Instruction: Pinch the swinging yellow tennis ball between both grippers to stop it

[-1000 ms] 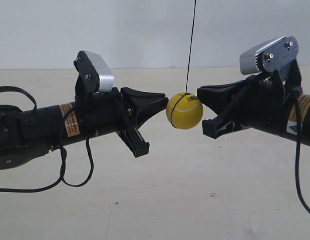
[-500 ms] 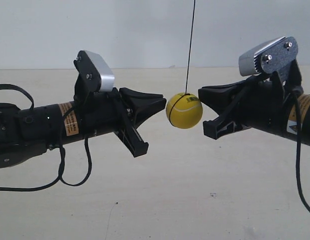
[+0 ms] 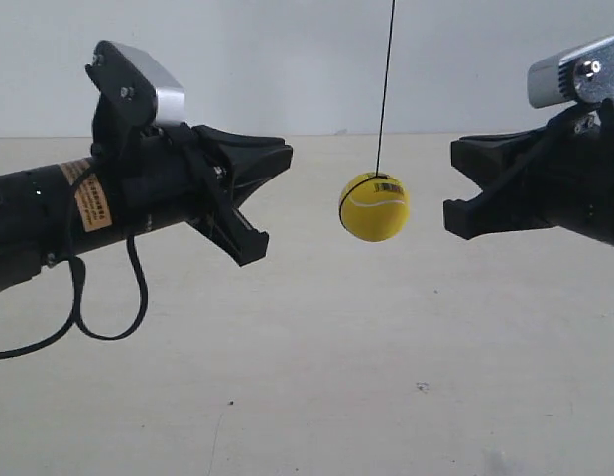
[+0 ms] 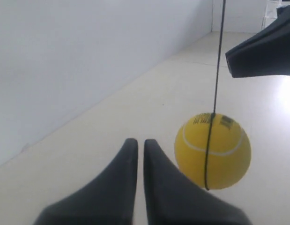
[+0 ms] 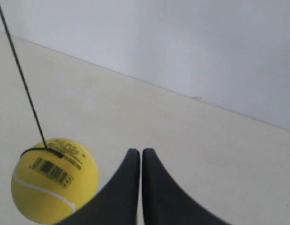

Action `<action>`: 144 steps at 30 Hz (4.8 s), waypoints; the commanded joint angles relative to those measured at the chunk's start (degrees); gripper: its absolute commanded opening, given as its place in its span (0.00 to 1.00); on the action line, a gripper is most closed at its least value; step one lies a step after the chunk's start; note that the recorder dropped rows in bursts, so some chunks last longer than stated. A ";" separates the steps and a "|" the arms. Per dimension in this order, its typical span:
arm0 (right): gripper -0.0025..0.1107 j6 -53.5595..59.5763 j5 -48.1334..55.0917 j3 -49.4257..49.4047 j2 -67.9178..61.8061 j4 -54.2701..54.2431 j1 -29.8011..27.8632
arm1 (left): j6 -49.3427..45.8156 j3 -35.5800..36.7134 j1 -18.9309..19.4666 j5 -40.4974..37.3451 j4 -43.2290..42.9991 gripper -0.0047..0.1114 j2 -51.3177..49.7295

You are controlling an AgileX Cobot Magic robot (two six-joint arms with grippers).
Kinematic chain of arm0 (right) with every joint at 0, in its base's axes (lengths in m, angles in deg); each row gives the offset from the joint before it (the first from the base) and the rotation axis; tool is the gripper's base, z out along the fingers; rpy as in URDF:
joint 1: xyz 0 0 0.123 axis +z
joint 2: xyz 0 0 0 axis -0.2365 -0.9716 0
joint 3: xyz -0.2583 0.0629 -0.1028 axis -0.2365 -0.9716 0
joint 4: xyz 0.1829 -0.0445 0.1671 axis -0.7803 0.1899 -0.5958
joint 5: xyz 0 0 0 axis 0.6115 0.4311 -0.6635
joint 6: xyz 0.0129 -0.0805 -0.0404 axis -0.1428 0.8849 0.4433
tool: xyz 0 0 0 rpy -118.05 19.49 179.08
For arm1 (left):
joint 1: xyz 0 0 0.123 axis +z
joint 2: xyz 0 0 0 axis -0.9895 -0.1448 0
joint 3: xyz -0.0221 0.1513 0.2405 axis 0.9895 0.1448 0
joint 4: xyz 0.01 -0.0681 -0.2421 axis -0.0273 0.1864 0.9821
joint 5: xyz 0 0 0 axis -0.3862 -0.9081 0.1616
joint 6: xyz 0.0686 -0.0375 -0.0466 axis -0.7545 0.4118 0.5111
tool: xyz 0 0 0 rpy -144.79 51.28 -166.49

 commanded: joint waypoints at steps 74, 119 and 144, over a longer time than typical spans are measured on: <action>0.02 -12.42 12.47 -21.36 56.39 -4.03 0.09 | 41.70 34.77 33.85 -12.38 3.68 0.08 88.83; 0.02 -12.42 13.15 -21.36 56.39 -4.03 0.09 | -13.24 38.27 33.28 -59.47 32.02 0.08 90.15; 0.02 9.72 2.61 -28.51 62.57 -16.11 -1.54 | -13.24 38.27 33.28 -59.44 32.03 0.08 90.15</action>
